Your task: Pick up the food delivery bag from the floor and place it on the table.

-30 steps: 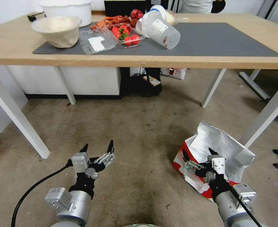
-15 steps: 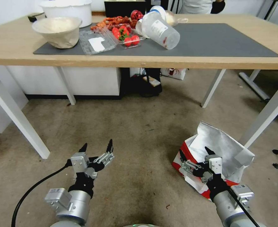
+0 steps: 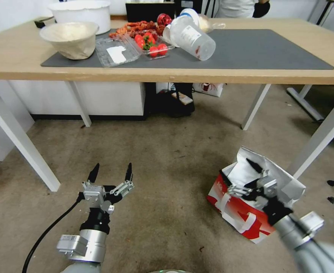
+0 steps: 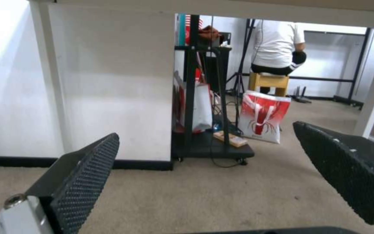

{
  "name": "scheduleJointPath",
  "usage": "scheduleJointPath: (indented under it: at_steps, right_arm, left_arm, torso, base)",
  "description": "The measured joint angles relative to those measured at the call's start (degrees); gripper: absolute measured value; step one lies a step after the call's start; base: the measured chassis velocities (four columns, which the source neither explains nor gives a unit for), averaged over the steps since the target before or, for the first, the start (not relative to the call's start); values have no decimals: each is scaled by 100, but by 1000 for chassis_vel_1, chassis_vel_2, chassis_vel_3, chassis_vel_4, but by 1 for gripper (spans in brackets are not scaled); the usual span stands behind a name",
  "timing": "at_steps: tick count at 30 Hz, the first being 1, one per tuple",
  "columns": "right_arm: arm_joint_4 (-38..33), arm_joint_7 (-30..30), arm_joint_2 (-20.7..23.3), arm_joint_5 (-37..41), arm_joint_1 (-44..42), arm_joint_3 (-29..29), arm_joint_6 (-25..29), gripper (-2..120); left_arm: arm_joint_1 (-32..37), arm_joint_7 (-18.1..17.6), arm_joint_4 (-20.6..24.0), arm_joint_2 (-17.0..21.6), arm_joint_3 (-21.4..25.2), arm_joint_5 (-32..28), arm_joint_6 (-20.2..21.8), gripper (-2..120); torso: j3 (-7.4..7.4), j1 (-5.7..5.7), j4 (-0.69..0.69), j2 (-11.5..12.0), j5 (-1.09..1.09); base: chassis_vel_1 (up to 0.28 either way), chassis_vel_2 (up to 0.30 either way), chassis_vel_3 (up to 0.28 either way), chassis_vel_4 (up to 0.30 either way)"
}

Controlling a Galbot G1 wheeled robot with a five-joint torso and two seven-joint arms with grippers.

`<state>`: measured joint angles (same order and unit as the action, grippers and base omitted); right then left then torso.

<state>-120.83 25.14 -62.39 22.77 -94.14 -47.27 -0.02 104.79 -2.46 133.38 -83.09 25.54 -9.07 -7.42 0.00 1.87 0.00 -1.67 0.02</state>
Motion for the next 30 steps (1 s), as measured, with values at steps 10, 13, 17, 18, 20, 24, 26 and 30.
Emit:
scheduleJointPath:
  at_steps: [10,13,17,18,20,24,26,30]
  right_arm:
    - [1918,510,1898,811,1346,526,61,100]
    - [2499,717,2228,774,1881,913,17,100]
    - [2930,783,2466,628,2455,1399,-12,100]
    - [2930,783,2466,628,2455,1399,-12,100]
    - [3328,983,2532,260,2979,1755,15,100]
    - [3896,1181,2534,-210,3700,2420,119,100]
    - [4132,1213,2517,-327,4002,2745,135,100]
    - [4472,1368,2478,-538,4466,3177,161,100]
  left_arm:
    - [62,175,79,-50,35,18,128,100]
    - [87,178,96,-65,53,-45,241,100]
    - [101,176,90,-73,105,-114,343,100]
    - [101,176,90,-73,105,-114,343,100]
    - [100,173,47,-84,115,-132,356,100]
    - [110,168,37,-100,116,-177,369,100]
    - [110,166,31,-104,125,-179,369,100]
    - [105,163,26,-115,143,-180,369,100]
  torso:
    - [0,2,0,-7,0]
    - [0,2,0,-9,-2]
    - [0,2,-2,-11,-2]
    - [0,2,-2,-11,-2]
    - [0,2,-1,-12,-2]
    - [0,2,0,-13,-2]
    - [0,3,-1,-13,0]
    - [0,3,0,-14,-2]
  base:
    - [0,0,0,0]
    - [0,0,0,0]
    - [0,0,0,0]
    - [0,0,0,0]
    - [0,0,0,0]
    - [0,0,0,0]
    - [0,0,0,0]
    - [0,0,0,0]
